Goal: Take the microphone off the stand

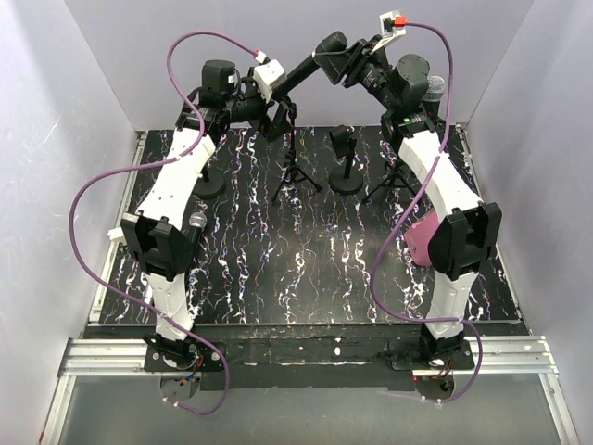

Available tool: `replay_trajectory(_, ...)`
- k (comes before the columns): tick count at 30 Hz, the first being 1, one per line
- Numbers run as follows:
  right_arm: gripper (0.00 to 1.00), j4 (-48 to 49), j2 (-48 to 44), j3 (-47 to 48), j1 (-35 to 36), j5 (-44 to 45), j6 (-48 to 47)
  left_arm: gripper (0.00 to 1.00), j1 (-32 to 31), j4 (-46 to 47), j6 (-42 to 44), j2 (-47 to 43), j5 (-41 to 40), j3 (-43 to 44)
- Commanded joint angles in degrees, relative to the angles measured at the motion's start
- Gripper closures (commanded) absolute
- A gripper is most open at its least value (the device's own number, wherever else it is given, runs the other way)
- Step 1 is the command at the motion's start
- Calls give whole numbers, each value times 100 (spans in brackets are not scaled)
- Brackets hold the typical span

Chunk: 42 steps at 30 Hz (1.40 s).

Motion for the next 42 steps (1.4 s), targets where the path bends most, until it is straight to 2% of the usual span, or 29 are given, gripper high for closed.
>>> replay_trajectory(1,67,378,-22,333,7,-211,-158,11,-35,481,-775,-413,-983,-194)
replay_trajectory(3,73,203,-13,438,51,-158,-298,7,-35,587,-1244,-659,-1425,-212)
replay_trajectory(6,85,62,-74,465,121,-272,-536,6,-26,903,-895,-1133,-1242,-772)
replay_trajectory(9,99,-61,-215,290,174,-377,-676,6,140,1079,-770,-1056,-637,-880)
replay_trajectory(14,99,-237,-347,26,209,-790,-808,12,238,1712,-1235,-354,-39,-442)
replay_trajectory(17,99,-342,-329,104,262,-817,-931,16,229,1748,-1491,68,322,6)
replay_trajectory(32,99,-676,-470,649,297,-976,-1309,22,211,2222,-1175,553,-2,-370)
replay_trajectory(42,99,-1300,-655,878,-28,-1159,-1529,30,203,2451,-1623,807,-90,-440)
